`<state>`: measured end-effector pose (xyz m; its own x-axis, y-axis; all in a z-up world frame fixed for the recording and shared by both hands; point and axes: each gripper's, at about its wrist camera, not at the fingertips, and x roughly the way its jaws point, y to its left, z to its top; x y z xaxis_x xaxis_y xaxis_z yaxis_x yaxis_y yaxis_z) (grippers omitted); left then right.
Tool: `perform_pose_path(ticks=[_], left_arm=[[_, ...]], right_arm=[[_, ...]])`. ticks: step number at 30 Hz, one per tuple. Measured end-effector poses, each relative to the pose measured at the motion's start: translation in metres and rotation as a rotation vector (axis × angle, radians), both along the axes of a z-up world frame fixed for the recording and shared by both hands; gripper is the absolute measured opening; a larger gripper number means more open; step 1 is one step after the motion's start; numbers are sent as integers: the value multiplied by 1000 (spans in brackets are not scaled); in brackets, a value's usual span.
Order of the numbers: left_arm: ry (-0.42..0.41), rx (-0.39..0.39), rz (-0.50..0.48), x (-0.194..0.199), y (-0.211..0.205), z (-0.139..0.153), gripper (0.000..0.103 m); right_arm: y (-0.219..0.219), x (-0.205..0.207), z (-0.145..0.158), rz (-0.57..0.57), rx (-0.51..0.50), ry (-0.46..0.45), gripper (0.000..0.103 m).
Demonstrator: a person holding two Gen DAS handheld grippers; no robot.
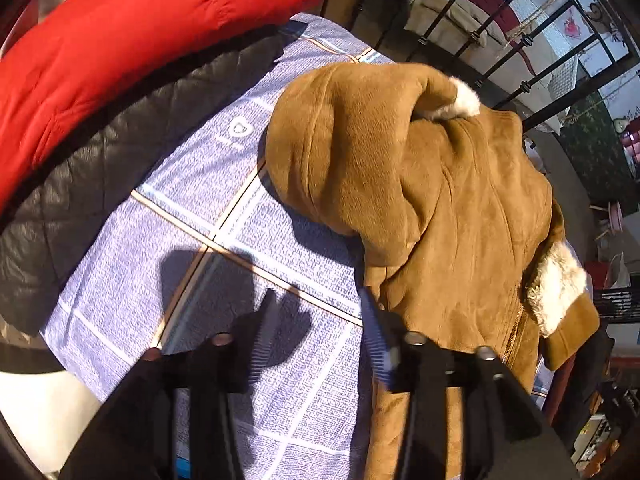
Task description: Fold large clothes
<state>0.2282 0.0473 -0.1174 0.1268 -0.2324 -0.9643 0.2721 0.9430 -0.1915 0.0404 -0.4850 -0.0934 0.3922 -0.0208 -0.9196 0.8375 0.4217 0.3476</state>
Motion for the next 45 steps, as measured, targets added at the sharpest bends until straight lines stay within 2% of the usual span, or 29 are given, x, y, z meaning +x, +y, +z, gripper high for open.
perform_pose_path(ticks=[1,3,4,5,8,11,15,18,20,22,25,27,28,30,31,34,37,40,41,43,45], left_arm=[[-16,-1,-10,-10,-2,4,67],[-24,-3,-94,-27,-13,5,74],[-22,10,-135,-35,-19,3,81],[-20,20,-168,-45,-22,1,82],[53,25,-222,-68,-29,-16,83],[135,29,-237,-95,-31,-40,83],[208,38,-285,-137,-35,-62,83],[184,85,-355,-162,-39,-65,83],[182,93,-386,-172,-40,-63,83],[176,91,-400,-178,-40,-59,83],[157,95,-388,-178,-36,-54,83],[158,96,-365,-177,-33,-54,83],[157,96,-356,-177,-32,-53,83],[154,98,-352,-176,-30,-52,83],[151,101,-354,-177,-30,-51,83],[149,111,-360,-176,-30,-49,83],[154,117,-363,-173,-34,-49,83],[156,124,-372,-173,-45,-53,83],[155,125,-376,-171,-46,-53,83],[154,128,-383,-170,-48,-54,83],[147,128,-385,-168,-48,-51,83]], right_arm=[[-4,-12,-9,-54,37,-12,42],[-7,-28,-18,-126,73,-23,55],[-7,-29,-19,-131,67,-13,58],[-7,-28,-20,-119,54,-5,63],[2,-13,-21,-20,-44,45,72],[36,22,-23,181,-230,129,83],[95,73,-57,468,-472,323,83],[131,107,-94,698,-666,457,83],[143,119,-119,804,-765,536,83],[147,126,-135,866,-851,586,83],[141,128,-137,894,-1001,614,83],[129,126,-137,886,-1015,629,80],[122,126,-136,878,-985,628,72],[106,116,-121,836,-916,579,41],[97,107,-107,790,-888,529,31],[63,79,-59,594,-803,414,17],[9,26,-1,292,-656,245,14],[-49,-38,26,5,-536,146,11],[-69,-64,25,-83,-483,112,11],[-98,-108,14,-239,-393,108,11],[-116,-158,-9,-404,-229,64,12]])
